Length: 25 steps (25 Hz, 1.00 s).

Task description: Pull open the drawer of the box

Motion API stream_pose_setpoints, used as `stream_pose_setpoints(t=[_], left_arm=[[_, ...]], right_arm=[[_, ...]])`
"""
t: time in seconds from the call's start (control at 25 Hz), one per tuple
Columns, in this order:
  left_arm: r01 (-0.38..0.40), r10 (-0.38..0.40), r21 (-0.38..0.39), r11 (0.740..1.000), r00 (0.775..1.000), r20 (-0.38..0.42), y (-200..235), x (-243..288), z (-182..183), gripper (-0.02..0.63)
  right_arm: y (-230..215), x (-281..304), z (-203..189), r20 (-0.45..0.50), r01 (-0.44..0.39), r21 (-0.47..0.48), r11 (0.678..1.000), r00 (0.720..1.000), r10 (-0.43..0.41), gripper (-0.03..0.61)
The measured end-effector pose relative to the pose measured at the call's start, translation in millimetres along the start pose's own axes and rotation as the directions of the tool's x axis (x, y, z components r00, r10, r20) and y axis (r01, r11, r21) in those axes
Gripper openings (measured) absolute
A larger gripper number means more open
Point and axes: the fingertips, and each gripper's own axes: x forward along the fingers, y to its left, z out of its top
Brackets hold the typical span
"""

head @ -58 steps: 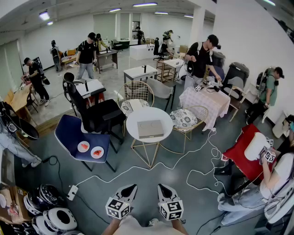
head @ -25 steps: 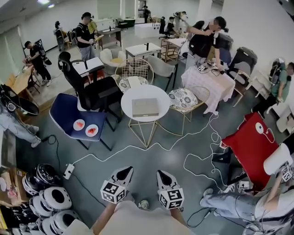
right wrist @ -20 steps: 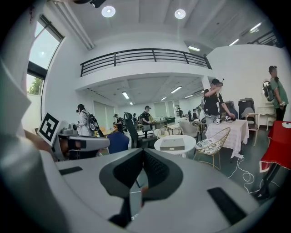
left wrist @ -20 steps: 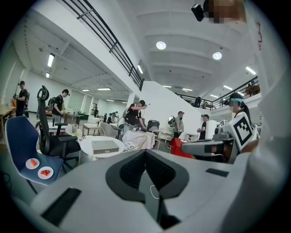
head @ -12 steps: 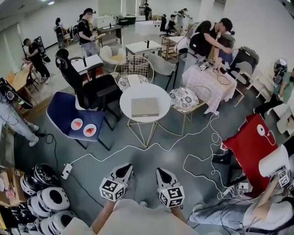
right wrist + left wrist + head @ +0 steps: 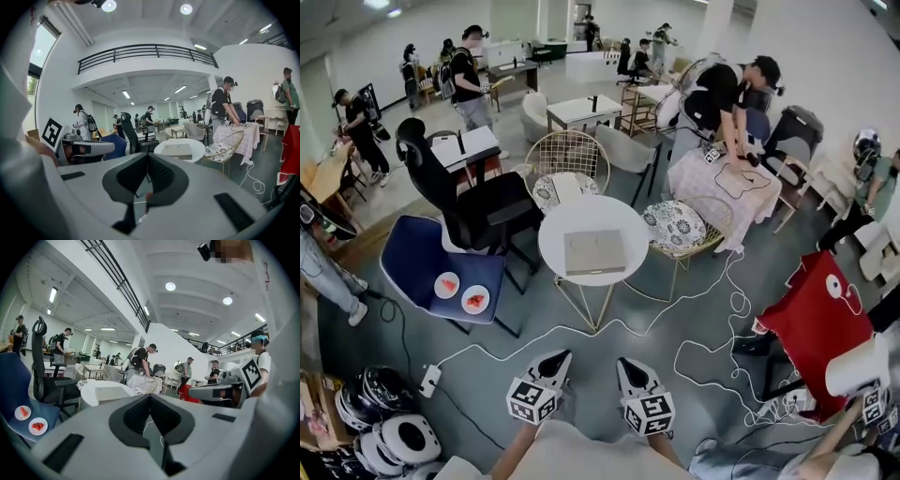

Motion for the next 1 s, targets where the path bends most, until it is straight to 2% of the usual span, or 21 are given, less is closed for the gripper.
stream_pose_setpoints(t=[0.44, 0.68, 0.84, 1.0], left_arm=[[0.028, -0.028, -0.004, 1.000, 1.000, -0.014, 116, 79, 52, 0.012], [0.055, -0.054, 0.027, 0.998, 0.998, -0.020, 180, 128, 91, 0.011], [0.068, -0.067, 0.047, 0.997, 0.997, -0.035, 214, 148, 115, 0.011], [0.100, -0.097, 0.058, 0.993, 0.994, -0.053, 232, 169, 116, 0.012]], right_arm=[[-27, 139, 68, -0.017, 0.006, -0.030, 1.000, 1.000, -0.006, 0.015], [-43, 216, 106, -0.019, -0.005, -0.032, 0.999, 1.000, 0.004, 0.015], [-46, 261, 137, -0.002, -0.010, -0.023, 1.000, 1.000, 0.010, 0.017], [-58, 286, 145, 0.003, 0.026, -0.044, 0.999, 1.000, -0.026, 0.017]])
